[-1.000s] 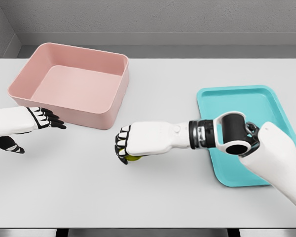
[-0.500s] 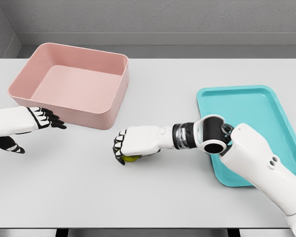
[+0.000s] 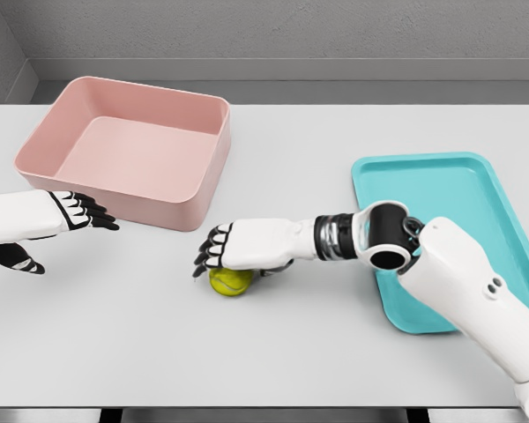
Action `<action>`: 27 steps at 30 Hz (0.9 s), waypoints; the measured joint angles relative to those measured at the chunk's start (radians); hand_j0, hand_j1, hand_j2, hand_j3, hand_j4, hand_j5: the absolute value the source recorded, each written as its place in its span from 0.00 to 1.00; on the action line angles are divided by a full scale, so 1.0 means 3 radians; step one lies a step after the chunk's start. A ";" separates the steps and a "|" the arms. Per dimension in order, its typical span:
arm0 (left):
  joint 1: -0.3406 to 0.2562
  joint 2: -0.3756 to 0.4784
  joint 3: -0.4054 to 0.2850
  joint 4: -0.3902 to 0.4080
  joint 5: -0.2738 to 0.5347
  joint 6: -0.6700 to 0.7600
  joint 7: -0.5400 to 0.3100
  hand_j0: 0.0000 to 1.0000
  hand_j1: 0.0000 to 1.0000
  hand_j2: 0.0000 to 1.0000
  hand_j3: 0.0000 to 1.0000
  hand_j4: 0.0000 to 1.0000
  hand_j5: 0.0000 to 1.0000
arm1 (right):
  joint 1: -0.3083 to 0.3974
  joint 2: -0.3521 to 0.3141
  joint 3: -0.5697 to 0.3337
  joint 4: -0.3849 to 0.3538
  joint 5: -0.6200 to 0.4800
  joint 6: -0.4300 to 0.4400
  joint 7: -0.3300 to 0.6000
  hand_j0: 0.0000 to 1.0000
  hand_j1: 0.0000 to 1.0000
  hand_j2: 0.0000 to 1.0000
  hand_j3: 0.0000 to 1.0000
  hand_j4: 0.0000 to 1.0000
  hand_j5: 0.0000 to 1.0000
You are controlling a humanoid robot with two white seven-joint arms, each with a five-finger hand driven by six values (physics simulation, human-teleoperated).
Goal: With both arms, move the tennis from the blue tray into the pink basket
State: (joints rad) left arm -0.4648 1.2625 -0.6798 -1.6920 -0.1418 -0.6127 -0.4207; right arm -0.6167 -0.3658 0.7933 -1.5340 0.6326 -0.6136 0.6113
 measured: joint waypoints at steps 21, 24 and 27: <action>-0.0051 -0.0595 -0.0034 -0.0202 -0.0347 0.0000 -0.0014 1.00 1.00 1.00 1.00 1.00 1.00 | 0.1928 -0.0792 -0.3357 -0.0719 -0.1528 0.0000 0.0000 1.00 1.00 1.00 1.00 1.00 1.00; -0.0107 -0.0788 -0.0042 -0.0213 -0.0468 0.0000 -0.0015 1.00 1.00 1.00 1.00 1.00 1.00 | 0.1984 -0.0749 -0.3424 -0.0725 -0.1595 -0.0001 0.0000 1.00 1.00 1.00 1.00 1.00 1.00; -0.0240 -0.0963 -0.0115 -0.0215 -0.0560 0.0001 -0.0015 1.00 1.00 1.00 1.00 1.00 1.00 | 0.2025 -0.0721 -0.3473 -0.0744 -0.1628 -0.0001 0.0000 1.00 1.00 1.00 1.00 1.00 1.00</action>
State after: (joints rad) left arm -0.5369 0.9736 -0.7143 -1.7564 -0.3099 -0.6124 -0.4252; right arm -0.0092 -0.5821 -0.2485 -1.7571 0.1442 -0.6139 0.6114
